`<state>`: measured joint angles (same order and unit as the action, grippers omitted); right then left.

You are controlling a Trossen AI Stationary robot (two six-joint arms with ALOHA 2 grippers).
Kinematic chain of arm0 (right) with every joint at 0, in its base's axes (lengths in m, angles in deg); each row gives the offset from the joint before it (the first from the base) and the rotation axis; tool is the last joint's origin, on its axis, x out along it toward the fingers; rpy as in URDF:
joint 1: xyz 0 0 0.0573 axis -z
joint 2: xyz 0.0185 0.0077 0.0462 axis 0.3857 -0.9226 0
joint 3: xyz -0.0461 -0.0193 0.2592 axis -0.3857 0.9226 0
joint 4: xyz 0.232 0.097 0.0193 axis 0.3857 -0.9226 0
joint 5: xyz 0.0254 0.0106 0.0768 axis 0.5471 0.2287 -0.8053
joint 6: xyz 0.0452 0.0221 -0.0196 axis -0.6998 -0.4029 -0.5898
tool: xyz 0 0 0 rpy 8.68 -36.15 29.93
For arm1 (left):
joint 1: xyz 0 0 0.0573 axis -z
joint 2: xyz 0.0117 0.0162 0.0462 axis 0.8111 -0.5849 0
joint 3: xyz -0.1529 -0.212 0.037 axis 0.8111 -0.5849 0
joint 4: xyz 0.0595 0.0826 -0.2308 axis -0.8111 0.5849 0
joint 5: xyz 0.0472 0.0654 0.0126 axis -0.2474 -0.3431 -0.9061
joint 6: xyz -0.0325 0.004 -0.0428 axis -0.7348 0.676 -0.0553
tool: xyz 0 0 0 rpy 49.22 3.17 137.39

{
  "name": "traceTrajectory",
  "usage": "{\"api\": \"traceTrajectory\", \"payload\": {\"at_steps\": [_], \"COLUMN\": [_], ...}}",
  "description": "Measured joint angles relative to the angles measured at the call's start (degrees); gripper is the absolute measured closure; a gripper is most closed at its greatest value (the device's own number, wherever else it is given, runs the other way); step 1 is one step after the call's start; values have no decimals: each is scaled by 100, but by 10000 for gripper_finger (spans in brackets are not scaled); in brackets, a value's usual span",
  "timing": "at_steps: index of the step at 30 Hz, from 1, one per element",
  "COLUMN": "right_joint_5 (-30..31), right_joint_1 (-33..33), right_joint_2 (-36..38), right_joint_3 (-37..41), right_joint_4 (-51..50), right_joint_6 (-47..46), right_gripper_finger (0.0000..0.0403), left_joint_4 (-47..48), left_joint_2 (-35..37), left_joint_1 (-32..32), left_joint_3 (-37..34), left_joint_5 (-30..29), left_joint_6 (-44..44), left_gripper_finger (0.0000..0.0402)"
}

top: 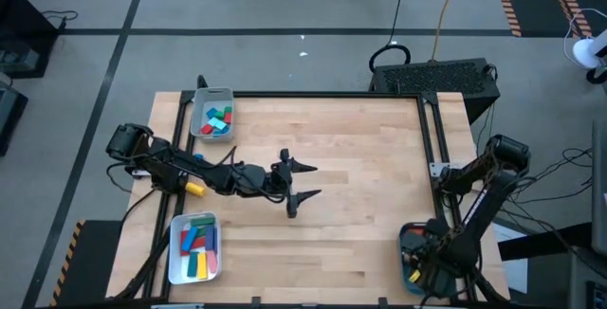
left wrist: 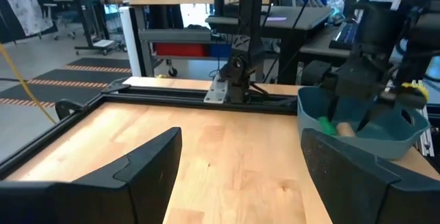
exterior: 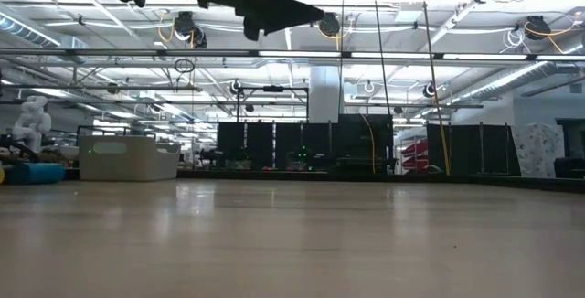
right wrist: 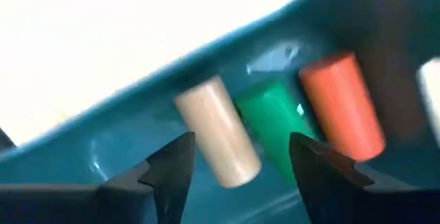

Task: Sort blocks by size
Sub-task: Put the blue cylindrical block into the blue bin

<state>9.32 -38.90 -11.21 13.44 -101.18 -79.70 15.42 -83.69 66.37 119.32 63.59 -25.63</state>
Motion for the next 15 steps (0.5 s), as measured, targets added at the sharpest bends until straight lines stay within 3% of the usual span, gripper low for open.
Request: {"api": "traceTrajectory", "payload": {"at_steps": [7,12,15], "right_joint_5": [1234,2411,2808], "right_joint_1": [-2,13,113], "right_joint_2": [0,2,2], "right_joint_3": [-657,-838,-846], "right_joint_4": [-631,-635,-645], "right_joint_6": [115,604,744], "right_gripper_finger": [188,188,188], "left_joint_4": [315,1163,1733], "left_joint_2": [0,0,0], "left_joint_1": [65,318,526], "left_joint_3": [0,0,0], "left_joint_5": [-161,-773,-1270], "left_joint_6": [-147,-480,-737], "left_gripper_finger": [100,100,100]}}
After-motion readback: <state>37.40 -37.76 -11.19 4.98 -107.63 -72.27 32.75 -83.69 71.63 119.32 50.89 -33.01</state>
